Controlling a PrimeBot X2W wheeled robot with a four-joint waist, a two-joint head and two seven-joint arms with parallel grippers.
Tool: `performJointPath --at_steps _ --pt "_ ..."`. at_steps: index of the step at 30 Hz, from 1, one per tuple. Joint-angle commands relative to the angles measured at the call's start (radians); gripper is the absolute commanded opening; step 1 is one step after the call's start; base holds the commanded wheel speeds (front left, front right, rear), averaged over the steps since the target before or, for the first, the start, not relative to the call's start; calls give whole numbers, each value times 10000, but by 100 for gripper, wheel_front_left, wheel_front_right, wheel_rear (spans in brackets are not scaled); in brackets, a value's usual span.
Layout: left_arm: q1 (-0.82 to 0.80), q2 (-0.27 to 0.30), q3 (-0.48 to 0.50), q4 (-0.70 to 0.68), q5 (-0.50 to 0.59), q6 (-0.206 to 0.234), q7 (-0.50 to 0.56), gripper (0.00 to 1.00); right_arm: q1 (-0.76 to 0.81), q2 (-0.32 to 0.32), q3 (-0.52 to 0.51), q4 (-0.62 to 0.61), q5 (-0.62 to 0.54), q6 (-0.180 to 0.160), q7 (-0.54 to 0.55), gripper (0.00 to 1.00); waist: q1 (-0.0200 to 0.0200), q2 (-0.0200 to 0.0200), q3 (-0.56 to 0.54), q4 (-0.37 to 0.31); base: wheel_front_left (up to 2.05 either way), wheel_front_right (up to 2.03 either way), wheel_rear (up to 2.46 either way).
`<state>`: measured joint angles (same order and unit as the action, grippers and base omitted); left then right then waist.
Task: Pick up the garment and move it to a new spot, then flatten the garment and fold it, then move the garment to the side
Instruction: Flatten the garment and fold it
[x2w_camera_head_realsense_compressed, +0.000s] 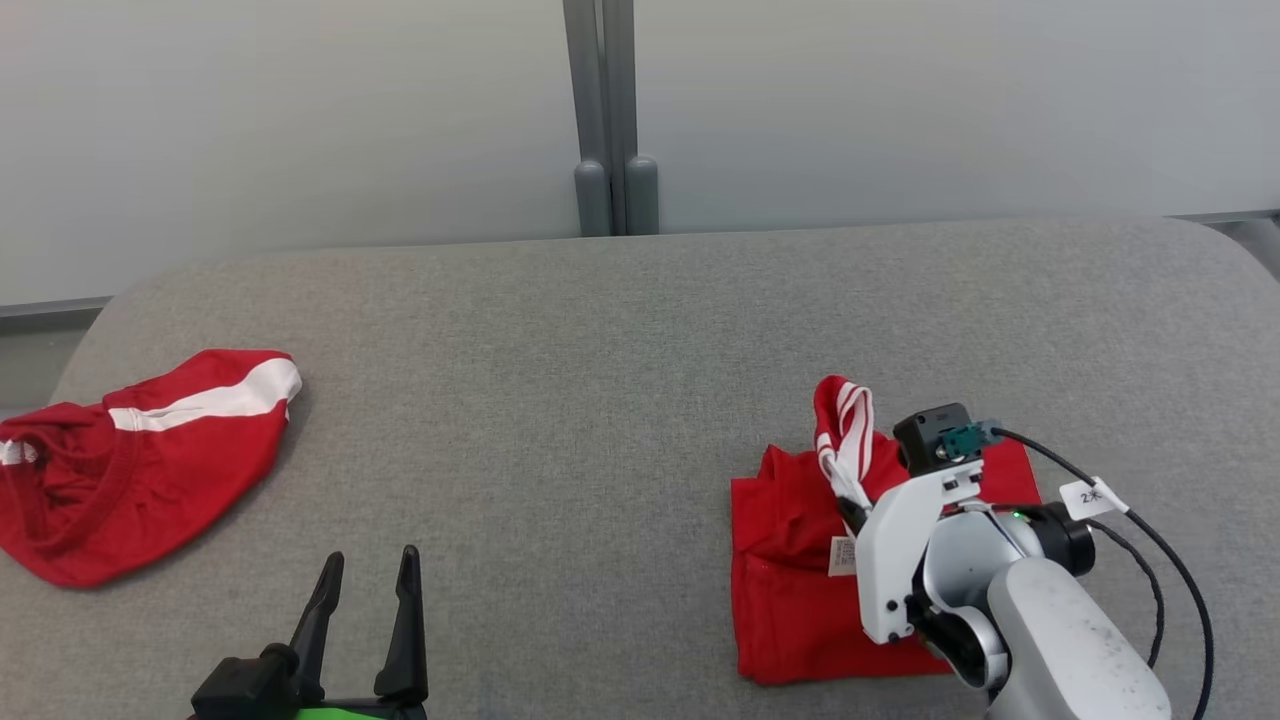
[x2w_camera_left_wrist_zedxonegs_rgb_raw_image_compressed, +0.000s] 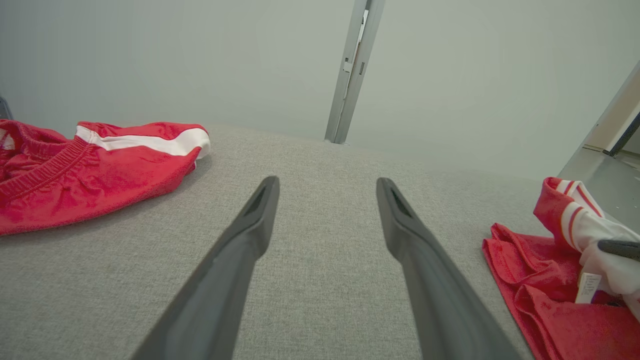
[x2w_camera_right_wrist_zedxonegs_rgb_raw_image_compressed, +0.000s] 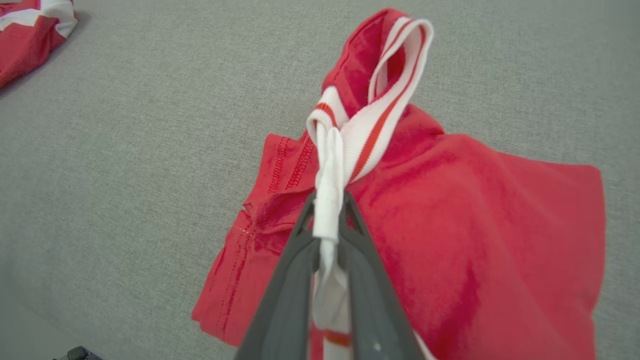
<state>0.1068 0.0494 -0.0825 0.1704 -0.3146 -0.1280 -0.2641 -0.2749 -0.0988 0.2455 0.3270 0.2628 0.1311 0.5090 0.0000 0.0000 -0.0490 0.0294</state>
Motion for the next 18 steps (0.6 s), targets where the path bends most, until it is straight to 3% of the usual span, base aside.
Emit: performJointPath --at_steps 1,9,10,11,18 --pt "-100 24 3 33 -20 -42 -1 100 -151 85 101 160 128 -8 15 0 0 0 -10 131 0 0 0" --pt "-131 24 -142 70 -146 -42 -1 100 -379 385 406 1245 120 -8 -175 2 0 0 -22 475 0 0 0" --pt "-129 24 -157 71 -165 -42 -1 100 -423 401 430 1376 59 -8 -254 46 0 0 -20 505 0 0 0" --pt "-129 24 -167 72 -176 -42 -1 100 -437 411 420 1459 74 -8 -335 100 0 0 -19 526 0 0 0" --pt "-60 24 -68 69 -251 -42 -1 100 -771 451 257 1438 831 -8 -1673 100 0 0 -31 517 0 0 0"
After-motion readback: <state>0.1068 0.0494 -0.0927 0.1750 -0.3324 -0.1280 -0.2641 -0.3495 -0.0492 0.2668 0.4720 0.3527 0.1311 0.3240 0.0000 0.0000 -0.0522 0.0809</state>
